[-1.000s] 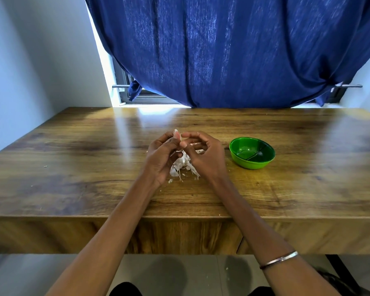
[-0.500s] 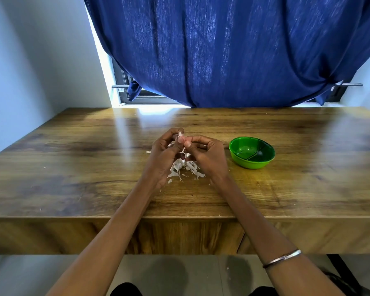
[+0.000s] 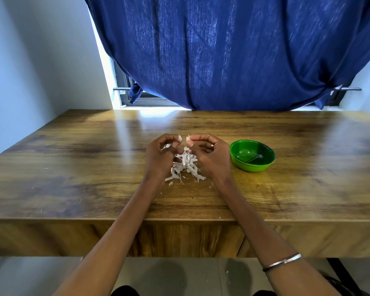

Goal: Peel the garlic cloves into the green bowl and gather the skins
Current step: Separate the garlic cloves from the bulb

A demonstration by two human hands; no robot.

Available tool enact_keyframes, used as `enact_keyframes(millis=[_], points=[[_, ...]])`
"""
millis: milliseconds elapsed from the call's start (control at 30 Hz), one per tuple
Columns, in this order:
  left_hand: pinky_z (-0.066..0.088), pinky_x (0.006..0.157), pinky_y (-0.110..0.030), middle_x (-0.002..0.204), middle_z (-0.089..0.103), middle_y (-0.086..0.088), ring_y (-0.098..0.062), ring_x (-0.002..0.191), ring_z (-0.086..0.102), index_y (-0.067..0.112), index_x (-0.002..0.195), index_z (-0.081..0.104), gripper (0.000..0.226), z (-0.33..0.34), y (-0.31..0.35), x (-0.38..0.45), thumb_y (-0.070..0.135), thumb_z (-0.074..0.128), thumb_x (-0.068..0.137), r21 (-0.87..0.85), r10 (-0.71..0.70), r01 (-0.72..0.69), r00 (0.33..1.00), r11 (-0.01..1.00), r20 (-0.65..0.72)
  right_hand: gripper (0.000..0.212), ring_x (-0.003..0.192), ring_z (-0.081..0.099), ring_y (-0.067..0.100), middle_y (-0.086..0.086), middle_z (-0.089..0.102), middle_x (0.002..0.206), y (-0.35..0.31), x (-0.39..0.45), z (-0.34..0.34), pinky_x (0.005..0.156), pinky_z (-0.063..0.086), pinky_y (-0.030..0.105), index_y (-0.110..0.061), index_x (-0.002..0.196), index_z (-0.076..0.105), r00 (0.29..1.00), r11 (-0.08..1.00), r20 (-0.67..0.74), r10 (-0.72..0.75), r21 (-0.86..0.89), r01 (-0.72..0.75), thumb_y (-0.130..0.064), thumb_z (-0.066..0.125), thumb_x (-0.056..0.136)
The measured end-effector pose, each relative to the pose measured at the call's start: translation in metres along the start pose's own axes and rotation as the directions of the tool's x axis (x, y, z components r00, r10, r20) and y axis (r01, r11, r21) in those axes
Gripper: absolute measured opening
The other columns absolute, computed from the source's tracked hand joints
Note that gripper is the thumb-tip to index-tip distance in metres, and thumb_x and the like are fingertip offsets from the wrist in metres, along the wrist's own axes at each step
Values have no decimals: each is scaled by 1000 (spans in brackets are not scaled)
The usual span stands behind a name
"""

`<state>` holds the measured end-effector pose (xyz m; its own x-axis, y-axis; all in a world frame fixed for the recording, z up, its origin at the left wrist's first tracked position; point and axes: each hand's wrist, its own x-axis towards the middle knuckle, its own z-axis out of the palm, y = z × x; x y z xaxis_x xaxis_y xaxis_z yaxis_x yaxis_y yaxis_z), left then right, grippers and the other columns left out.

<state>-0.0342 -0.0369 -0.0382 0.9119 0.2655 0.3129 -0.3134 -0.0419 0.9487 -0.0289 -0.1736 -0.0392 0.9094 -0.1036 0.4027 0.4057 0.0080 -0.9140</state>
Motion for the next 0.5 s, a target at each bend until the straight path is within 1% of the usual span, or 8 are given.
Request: enact_keyframes(millis=[100,133,200,267,333,433,500], points=[[59,59,-26,95,77,1,-5,75,73,10,106,76,19,1,-3,1,1,61,99,184,133,-122,990,975,-45,19,83,74,10,-1,77,90,1,1,-2,73,59,22,-12,98,76,999,999,-31,-28,-26,28,-10,84,80],[59,60,-26,94,77,2,-6,75,73,11,107,76,17,2,-3,0,6,62,100,212,173,-160,984,964,-42,20,82,74,9,-1,77,90,1,1,-2,72,58,21,-13,97,76,999,999,-32,-35,-32,34,-11,84,79],[61,62,-31,91,78,1,-12,77,75,14,105,76,12,3,-2,0,15,66,100,180,195,-190,981,965,-11,21,81,74,8,-2,77,89,0,0,-3,71,58,20,-13,96,76,999,998,-28,-44,-41,43,-13,86,77],[62,63,-35,89,78,0,-17,78,75,15,100,77,7,3,-1,0,19,71,97,140,189,-189,982,972,13,21,80,74,9,-2,77,88,0,0,-3,71,59,21,-12,94,76,998,998,-24,-52,-46,51,-15,87,77],[61,61,-35,87,78,-2,-20,78,75,15,94,76,3,1,1,0,17,75,93,116,164,-166,986,979,29,20,80,74,9,-1,77,87,1,1,-3,70,58,20,-10,94,77,998,997,-21,-63,-44,62,-15,87,77],[58,57,-31,83,76,0,-15,73,73,15,89,74,4,1,3,-1,13,75,92,37,72,-75,995,997,68,21,79,75,10,0,78,87,2,1,-3,70,58,20,-7,94,77,997,996,-12,-73,-44,72,-15,87,77],[56,56,-29,79,74,2,-12,67,71,15,88,72,7,2,4,-1,12,72,94,14,33,-35,994,999,107,21,80,75,13,1,78,87,2,1,-4,72,59,23,-6,94,77,997,996,8,-73,-41,74,-14,87,77]])
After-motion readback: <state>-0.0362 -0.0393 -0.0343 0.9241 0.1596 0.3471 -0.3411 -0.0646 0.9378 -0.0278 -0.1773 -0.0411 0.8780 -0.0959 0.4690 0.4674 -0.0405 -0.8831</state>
